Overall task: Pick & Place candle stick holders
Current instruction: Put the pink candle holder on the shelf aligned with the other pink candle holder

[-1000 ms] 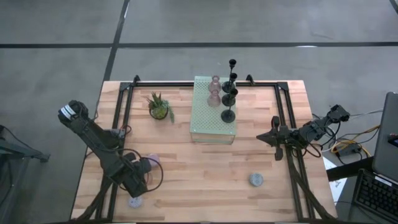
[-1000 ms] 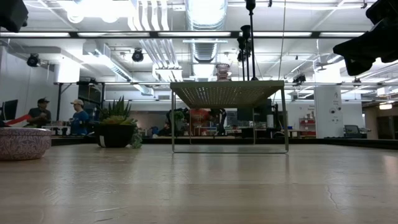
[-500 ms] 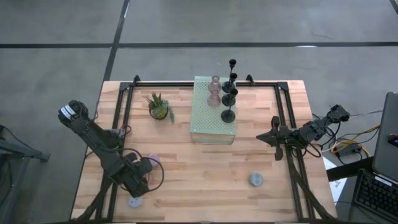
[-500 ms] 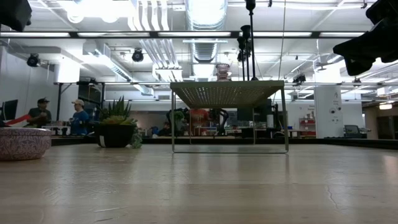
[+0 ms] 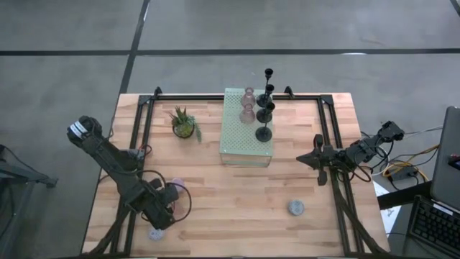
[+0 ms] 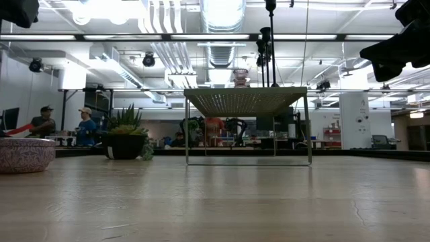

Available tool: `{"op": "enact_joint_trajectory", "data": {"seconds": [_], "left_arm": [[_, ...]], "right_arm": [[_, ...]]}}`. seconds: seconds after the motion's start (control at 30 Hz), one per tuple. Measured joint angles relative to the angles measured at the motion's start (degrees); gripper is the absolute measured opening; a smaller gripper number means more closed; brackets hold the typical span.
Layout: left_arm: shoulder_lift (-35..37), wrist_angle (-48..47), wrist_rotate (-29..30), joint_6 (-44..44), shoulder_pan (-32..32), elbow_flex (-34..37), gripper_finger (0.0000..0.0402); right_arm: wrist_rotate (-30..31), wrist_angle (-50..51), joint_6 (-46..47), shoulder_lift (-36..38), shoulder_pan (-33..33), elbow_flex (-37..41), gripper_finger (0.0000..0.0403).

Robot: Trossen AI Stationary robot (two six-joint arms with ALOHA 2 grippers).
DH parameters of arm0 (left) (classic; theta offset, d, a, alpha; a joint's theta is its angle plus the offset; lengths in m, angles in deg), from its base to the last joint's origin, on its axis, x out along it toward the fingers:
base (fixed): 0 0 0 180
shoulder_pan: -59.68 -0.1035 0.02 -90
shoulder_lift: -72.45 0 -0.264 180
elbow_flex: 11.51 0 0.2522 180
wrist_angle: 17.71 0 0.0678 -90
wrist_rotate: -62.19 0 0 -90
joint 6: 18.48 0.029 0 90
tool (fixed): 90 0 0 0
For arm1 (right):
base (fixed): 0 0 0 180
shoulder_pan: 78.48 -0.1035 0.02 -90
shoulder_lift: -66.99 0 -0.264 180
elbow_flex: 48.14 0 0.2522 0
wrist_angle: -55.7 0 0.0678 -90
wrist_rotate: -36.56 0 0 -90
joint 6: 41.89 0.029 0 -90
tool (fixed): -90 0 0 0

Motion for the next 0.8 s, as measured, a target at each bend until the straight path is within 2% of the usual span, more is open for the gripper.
{"op": "enact_joint_trajectory", "data": {"seconds": [0.13, 0.27, 0.53, 0.8], "left_arm": [[0.0, 0.84, -0.35, -2.39, -0.63, 0.0, 0.019], [-0.02, 1.24, 0.62, -0.1, -0.8, -0.56, 0.019], [-0.02, 0.64, 2.32, 3.06, -2.21, -7.33, 0.0187], [-0.02, -1.78, 14.1, 14.96, -8.71, -16.37, 0.0186]], "right_arm": [[0.0, 0.0, 0.01, 0.0, 0.02, 0.0, 0.0008], [0.0, 0.0, 0.01, 0.0, 0.02, 0.0, 0.0008], [0.0, 0.0, -0.01, 0.0, 0.0, 0.0, 0.0008], [0.0, 0.0, 0.05, 0.0, 0.01, 0.0, 0.0008]]}}
